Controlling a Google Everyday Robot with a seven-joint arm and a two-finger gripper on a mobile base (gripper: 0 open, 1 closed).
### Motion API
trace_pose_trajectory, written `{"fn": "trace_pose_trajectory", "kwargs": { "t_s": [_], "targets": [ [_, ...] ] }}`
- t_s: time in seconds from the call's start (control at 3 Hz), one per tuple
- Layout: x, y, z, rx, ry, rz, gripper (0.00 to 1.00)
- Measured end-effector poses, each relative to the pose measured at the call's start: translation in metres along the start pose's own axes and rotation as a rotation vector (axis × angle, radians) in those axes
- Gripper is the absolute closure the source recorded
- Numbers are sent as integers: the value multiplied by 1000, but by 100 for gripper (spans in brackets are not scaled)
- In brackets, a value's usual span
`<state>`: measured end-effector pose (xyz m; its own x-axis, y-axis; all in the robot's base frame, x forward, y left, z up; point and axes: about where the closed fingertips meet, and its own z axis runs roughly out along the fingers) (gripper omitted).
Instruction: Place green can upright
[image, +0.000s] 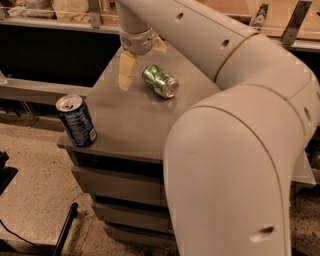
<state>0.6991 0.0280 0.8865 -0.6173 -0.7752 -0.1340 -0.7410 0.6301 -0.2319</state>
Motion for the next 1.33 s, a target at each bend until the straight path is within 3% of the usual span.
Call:
{"fn": "trace_pose_trajectory", "kwargs": {
  "t_s": [0.67,1.33],
  "targets": [
    [13,-11,35,-33,47,63,0],
    [17,-19,39,-39,37,78,41]
  ]
}}
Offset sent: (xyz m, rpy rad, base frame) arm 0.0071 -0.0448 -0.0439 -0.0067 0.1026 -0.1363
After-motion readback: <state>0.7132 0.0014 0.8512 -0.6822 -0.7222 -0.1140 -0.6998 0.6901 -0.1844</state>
